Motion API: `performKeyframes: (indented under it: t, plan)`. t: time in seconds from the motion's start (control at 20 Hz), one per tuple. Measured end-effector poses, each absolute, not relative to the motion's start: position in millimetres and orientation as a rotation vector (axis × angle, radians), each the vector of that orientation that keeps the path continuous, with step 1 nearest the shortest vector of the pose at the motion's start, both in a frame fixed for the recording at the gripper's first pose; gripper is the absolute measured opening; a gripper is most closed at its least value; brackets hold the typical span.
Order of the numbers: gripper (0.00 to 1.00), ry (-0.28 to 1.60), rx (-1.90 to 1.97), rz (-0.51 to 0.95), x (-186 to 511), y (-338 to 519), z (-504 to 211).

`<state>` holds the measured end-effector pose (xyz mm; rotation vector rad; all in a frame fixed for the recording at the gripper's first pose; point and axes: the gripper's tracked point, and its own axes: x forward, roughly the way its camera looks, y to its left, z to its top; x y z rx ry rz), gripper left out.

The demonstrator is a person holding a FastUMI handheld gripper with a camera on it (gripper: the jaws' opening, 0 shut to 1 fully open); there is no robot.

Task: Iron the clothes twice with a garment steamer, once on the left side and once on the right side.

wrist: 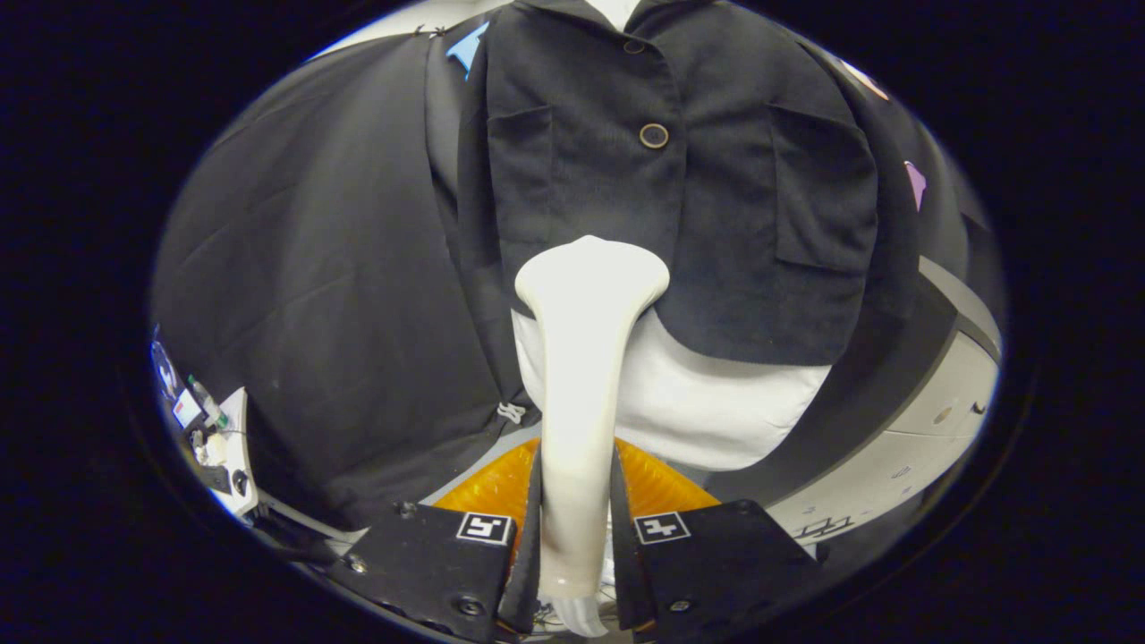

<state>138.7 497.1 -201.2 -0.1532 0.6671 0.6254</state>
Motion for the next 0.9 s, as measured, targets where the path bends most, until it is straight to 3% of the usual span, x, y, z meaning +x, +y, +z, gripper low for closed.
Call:
performKeyframes:
  t: [0.5,0.9]
  plan:
    - [0.37,0.699,-0.179,0.628,110,480,-212]
    - [0.37,0.543,-0.073,0.584,93,400,-108]
